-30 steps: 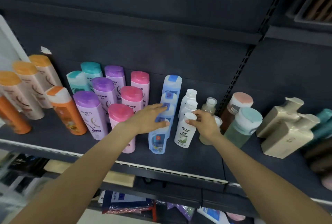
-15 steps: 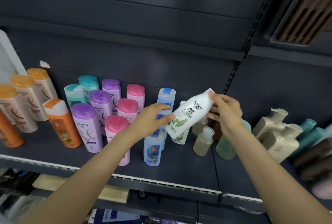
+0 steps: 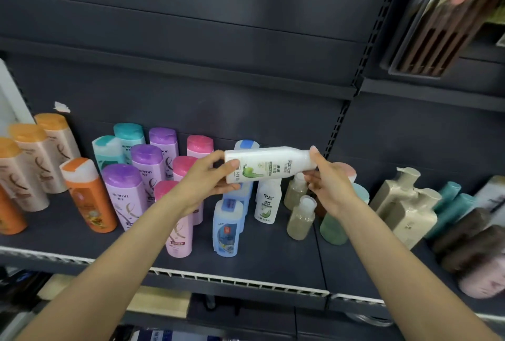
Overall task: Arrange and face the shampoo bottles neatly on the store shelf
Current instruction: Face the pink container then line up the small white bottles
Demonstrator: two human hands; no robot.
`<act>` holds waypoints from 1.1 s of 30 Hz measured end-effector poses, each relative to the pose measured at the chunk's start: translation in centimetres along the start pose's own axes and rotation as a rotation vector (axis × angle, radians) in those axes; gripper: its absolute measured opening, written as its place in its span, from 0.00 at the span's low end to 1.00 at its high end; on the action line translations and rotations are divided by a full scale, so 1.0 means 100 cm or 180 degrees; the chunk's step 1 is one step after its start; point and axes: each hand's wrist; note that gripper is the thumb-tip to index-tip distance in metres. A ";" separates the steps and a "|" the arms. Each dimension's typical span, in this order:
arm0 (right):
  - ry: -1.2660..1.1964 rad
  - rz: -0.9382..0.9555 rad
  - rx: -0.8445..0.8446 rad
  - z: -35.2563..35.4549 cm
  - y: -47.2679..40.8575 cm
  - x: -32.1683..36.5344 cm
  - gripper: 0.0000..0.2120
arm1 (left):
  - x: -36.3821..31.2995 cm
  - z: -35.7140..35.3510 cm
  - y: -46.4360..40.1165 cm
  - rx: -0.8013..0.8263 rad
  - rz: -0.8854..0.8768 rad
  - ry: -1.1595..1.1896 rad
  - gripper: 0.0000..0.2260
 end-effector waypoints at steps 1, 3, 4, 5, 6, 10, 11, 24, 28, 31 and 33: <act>0.0047 -0.0001 0.0040 0.000 0.000 0.000 0.14 | 0.000 0.002 0.002 -0.0028 -0.0108 0.0069 0.09; -0.0132 -0.0009 0.0175 -0.001 0.002 -0.001 0.13 | 0.000 0.005 0.007 -0.0099 -0.0289 0.0208 0.08; -0.0274 0.0015 0.0252 -0.001 0.002 -0.002 0.11 | -0.001 0.005 0.009 -0.0144 -0.0343 0.0333 0.09; -0.0374 0.0062 0.0314 -0.002 0.003 -0.002 0.11 | -0.001 0.005 0.010 -0.0185 -0.0350 0.0516 0.10; -0.0410 0.0137 0.0353 -0.002 0.003 -0.002 0.10 | -0.001 0.005 0.011 -0.0203 -0.0318 0.0714 0.10; -0.0427 0.0400 0.0584 0.003 0.004 -0.003 0.17 | 0.004 0.009 0.013 -0.0351 -0.0272 0.0864 0.18; -0.0447 0.0425 0.0646 0.005 0.005 -0.003 0.19 | 0.005 0.011 0.014 -0.0358 -0.0299 0.0829 0.22; -0.0550 0.0771 0.1104 0.022 0.012 -0.008 0.20 | -0.006 0.010 0.024 -0.0153 -0.1359 0.0062 0.27; -0.0434 0.0833 0.1060 0.020 0.012 -0.005 0.21 | -0.004 0.011 0.020 -0.0191 -0.1288 0.0174 0.27; -0.0509 0.0806 0.1089 0.018 0.011 -0.005 0.24 | -0.003 0.011 0.019 -0.0184 -0.1149 0.0226 0.29; -0.0473 0.0794 0.1053 0.017 0.011 -0.006 0.20 | -0.002 0.009 0.018 -0.0147 -0.0998 0.0331 0.29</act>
Point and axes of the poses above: each hand's wrist, its own y-axis away from the middle knuckle, its own z-axis out of the back of the hand, x = y × z, and after that the axes turned 2 degrees about -z, right-handed
